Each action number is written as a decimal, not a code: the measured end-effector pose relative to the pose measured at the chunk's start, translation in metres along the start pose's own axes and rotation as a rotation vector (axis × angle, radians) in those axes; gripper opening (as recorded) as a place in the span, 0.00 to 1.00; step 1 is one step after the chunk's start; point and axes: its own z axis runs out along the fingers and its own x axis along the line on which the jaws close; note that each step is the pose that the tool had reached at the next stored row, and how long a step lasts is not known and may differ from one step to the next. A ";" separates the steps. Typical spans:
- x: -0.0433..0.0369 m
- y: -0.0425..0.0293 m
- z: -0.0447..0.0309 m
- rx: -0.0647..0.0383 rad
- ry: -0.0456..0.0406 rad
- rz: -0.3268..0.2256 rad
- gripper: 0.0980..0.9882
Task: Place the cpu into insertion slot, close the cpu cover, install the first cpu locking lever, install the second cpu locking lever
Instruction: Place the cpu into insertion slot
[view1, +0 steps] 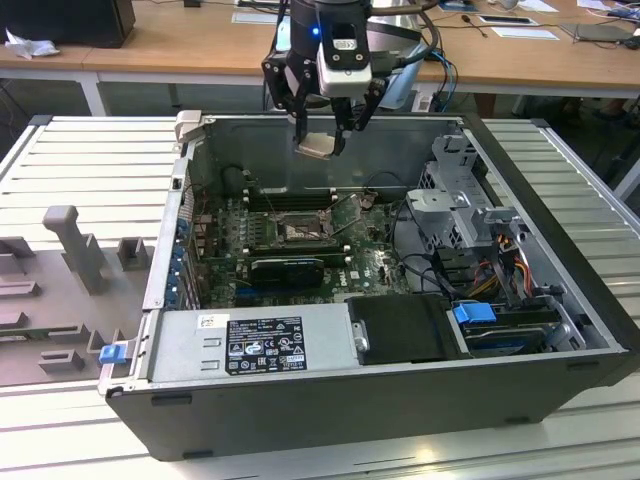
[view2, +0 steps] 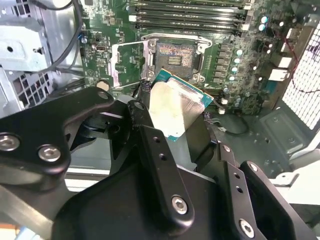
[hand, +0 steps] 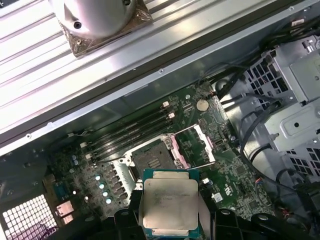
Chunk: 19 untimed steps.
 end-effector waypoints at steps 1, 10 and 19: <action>0.0000 0.0000 0.0000 0.000 -0.0009 0.010 0.48; 0.0000 0.0000 0.0000 -0.002 -0.0088 0.098 0.48; 0.0000 0.0000 0.0001 -0.003 -0.0145 0.161 0.48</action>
